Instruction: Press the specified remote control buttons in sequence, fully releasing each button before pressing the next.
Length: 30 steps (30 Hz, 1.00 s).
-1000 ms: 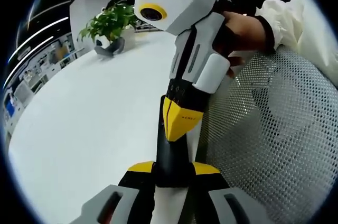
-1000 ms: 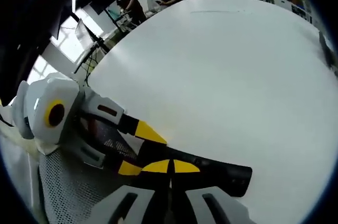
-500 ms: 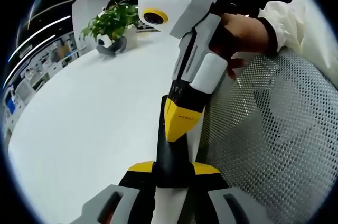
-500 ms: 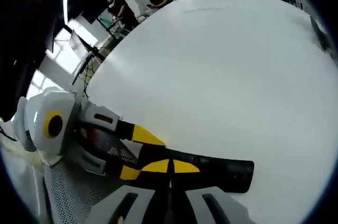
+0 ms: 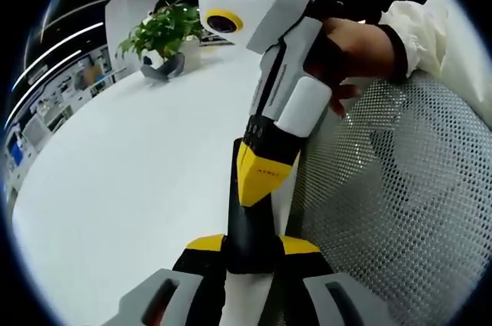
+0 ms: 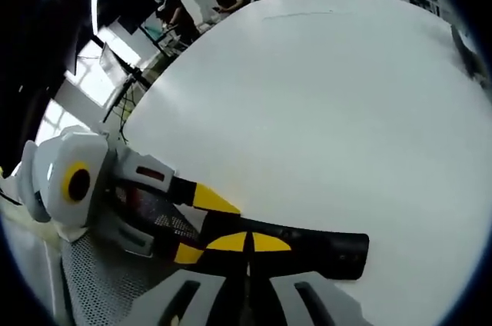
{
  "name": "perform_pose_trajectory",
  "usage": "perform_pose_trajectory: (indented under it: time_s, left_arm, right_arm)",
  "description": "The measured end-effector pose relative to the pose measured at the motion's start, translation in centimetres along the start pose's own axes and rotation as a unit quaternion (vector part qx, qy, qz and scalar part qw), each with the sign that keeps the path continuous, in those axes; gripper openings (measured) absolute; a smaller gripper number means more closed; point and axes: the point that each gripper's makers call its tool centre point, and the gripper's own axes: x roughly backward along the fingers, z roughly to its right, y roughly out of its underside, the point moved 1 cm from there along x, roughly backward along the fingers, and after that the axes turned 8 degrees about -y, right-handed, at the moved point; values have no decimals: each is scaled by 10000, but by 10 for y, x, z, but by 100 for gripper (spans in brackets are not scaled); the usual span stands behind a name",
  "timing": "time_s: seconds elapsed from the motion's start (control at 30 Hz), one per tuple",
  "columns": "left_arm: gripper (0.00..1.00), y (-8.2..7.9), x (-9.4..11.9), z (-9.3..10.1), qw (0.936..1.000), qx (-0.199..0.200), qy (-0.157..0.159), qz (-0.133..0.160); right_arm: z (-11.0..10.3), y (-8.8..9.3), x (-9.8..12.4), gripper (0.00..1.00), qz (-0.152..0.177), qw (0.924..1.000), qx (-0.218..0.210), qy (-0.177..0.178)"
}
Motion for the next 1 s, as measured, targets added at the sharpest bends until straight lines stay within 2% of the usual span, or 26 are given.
perform_pose_trajectory:
  time_s: [0.23,0.47,0.5,0.63,0.67,0.8,0.9,1.0]
  left_arm:
    - [25,0,0,0,10000,25,-26,-33]
    - [25,0,0,1,10000,11,-10,-59]
    - [25,0,0,1,10000,4,-5,-64]
    - [25,-2,-1,1,10000,0,-13,-68]
    - [25,-2,-1,1,10000,-3,-16,-79]
    - [25,-3,-3,0,9999,11,-28,-105]
    - [25,-3,-2,0,9999,-19,-17,-104]
    - [25,-3,-2,0,9999,-18,-18,-111]
  right_arm:
    - [1,-1,0,0,-42,9998,160,76]
    - [3,0,0,0,-10,9999,93,100]
    - [2,0,0,0,-18,9998,145,119]
    - [1,1,-1,0,-143,9959,833,334]
    - [0,1,-2,0,-141,9954,876,349]
    - [1,1,-1,0,-105,9958,847,336]
    - [-1,0,-2,0,-233,9934,1048,413]
    - [1,-1,-1,0,-194,9956,840,364]
